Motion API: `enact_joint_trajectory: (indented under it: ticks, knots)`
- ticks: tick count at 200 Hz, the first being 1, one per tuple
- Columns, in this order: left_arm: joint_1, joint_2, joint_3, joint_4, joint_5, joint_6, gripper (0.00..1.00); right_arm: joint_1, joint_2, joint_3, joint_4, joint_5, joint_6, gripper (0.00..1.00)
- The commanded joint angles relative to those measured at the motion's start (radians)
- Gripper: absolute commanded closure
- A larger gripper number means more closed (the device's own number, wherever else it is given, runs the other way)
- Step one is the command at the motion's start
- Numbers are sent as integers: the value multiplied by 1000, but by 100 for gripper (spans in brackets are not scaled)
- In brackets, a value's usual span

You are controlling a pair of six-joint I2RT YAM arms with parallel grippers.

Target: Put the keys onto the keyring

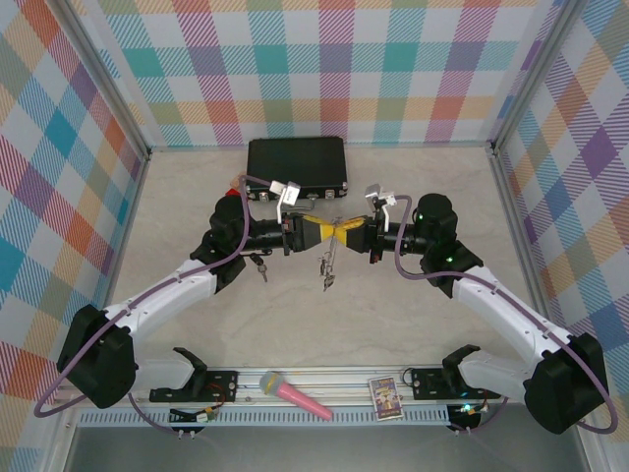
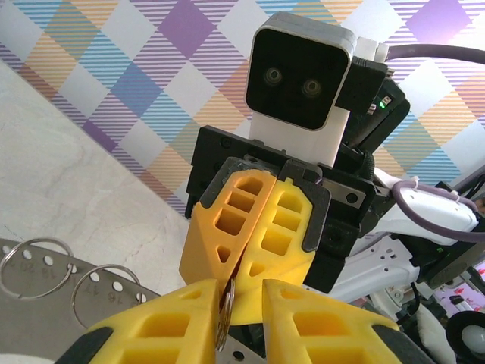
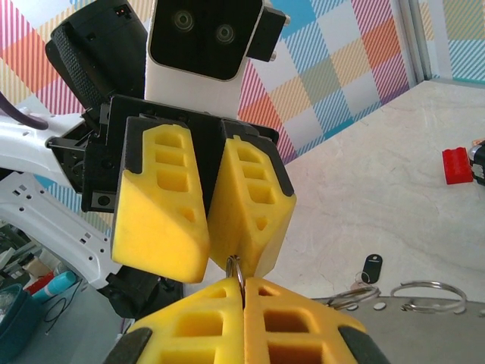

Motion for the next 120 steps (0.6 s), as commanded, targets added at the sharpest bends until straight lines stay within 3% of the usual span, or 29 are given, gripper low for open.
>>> enact_joint_trajectory:
  ticks: [1, 41, 77, 91, 120]
  knots:
    - [6, -8, -5, 64, 48, -16, 83, -12, 5, -12, 44, -1, 3, 100]
    - [6, -2, -2, 40, 34, -5, 100, -11, 7, -11, 35, -4, -2, 100]
    - [6, -9, 4, -29, 10, 48, 100, -10, 2, -7, 23, 0, -7, 100]
    - [6, -12, 6, -57, 4, 76, 100, -12, -6, -11, 15, 16, -6, 84]
    - [6, -14, 5, -62, 1, 105, 100, -12, -31, -23, 2, 57, -7, 78]
